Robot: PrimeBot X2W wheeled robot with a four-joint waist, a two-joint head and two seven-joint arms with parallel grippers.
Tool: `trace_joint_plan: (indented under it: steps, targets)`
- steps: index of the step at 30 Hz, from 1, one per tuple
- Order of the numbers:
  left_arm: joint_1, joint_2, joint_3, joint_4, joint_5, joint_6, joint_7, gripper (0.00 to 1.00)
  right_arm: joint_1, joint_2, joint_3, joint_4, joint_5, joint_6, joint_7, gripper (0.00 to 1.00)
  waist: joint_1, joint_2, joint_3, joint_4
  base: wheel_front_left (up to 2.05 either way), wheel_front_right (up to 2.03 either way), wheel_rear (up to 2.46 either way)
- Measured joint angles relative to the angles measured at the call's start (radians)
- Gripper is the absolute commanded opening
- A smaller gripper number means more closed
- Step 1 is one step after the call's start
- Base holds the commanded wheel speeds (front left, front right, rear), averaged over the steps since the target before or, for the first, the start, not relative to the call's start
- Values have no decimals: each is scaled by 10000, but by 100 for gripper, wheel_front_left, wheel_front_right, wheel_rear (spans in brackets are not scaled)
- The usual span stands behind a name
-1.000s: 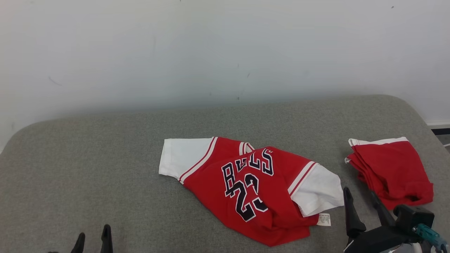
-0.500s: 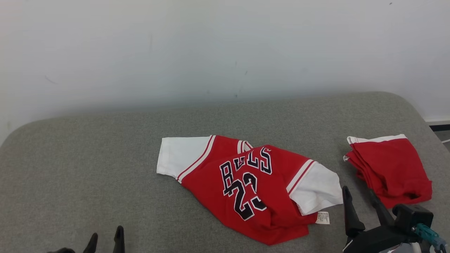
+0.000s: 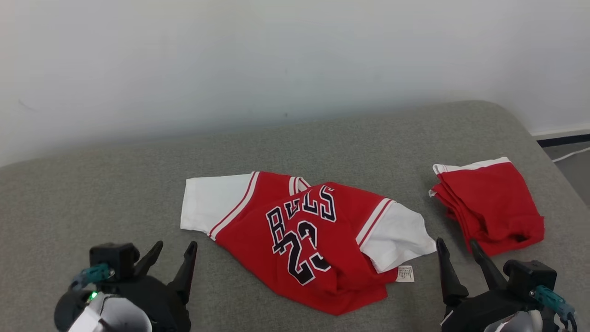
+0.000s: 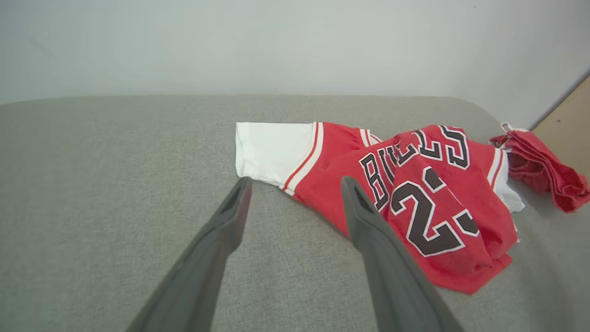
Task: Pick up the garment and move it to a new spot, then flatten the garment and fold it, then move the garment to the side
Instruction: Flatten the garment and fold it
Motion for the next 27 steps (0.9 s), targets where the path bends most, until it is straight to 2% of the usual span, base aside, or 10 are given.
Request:
trace_joint_plan:
  steps: [3, 12, 18, 22, 27]
  targets:
    - [-642, 50, -255, 451, 63, -251, 454, 100, -69, -17, 25, -59, -4, 4, 10, 100, 0, 0, 91, -279, 0, 0, 0]
    - [-2907, 447, -305, 1866, 349, -345, 2071, 100, -93, -136, 36, -589, -79, 40, 94, 100, 0, 0, 572, -1202, 0, 0, 0]
    - [-4553, 951, -408, 2801, 1003, -431, 3037, 100, -203, -142, 213, -918, -79, 180, 174, 100, 1, 0, 1226, -1678, 0, 0, 0]
    - [-5571, 1373, -696, 3264, 1944, -416, 3515, 100, -585, -111, 433, -1060, -79, 261, 186, 100, 1, 0, 1751, -1971, 0, 0, 0]
    - [-6144, 1743, -1026, 3837, 2368, -610, 4025, 100, -904, -56, 635, -1175, -77, 351, 224, 100, 2, 1, 2439, -2324, 0, 0, 0]
